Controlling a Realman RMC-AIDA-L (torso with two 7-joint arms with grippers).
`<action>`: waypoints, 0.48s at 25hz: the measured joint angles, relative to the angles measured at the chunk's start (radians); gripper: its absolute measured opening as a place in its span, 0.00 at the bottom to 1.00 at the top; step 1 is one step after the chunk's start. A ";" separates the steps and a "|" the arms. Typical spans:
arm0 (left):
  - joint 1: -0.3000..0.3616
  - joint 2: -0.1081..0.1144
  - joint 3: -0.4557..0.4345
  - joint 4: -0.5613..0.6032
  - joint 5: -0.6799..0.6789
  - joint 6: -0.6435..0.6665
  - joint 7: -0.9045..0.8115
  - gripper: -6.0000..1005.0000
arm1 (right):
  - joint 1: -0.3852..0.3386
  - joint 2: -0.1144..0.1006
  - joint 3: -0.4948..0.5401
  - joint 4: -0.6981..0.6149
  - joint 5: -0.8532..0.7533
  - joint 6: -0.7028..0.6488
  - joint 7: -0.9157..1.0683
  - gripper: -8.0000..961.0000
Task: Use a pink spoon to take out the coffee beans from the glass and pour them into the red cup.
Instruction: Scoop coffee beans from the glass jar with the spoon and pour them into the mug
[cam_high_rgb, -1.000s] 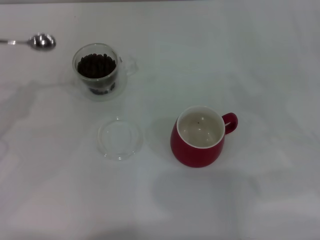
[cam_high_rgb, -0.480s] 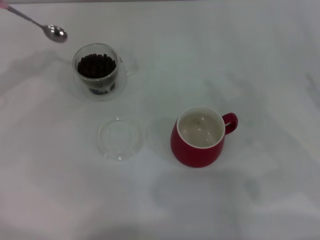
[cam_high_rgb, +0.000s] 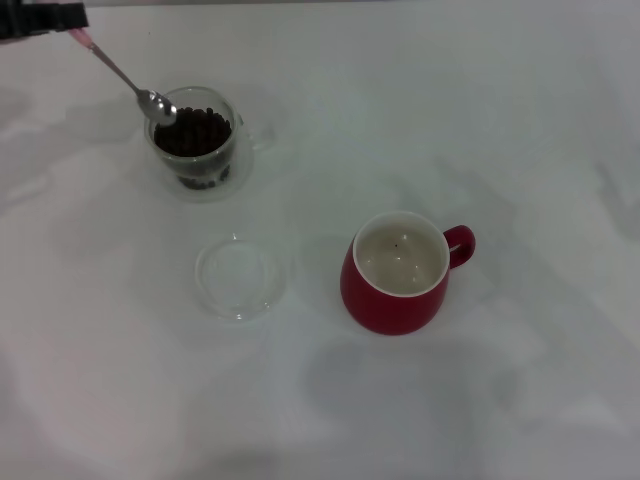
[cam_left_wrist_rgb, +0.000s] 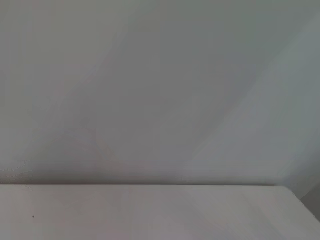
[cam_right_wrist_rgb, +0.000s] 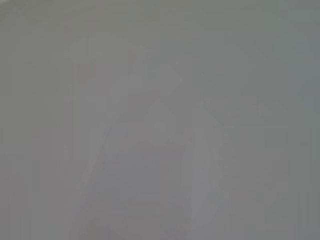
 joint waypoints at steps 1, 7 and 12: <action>-0.002 -0.006 0.004 0.000 0.003 -0.012 0.001 0.13 | 0.000 0.000 -0.001 0.003 0.000 -0.002 0.000 0.64; -0.016 -0.039 0.023 0.003 0.002 -0.086 0.011 0.13 | 0.001 -0.001 -0.006 0.009 0.000 -0.007 0.002 0.64; -0.018 -0.072 0.026 -0.002 0.003 -0.157 0.021 0.13 | 0.002 -0.002 -0.011 0.010 0.000 -0.002 0.012 0.64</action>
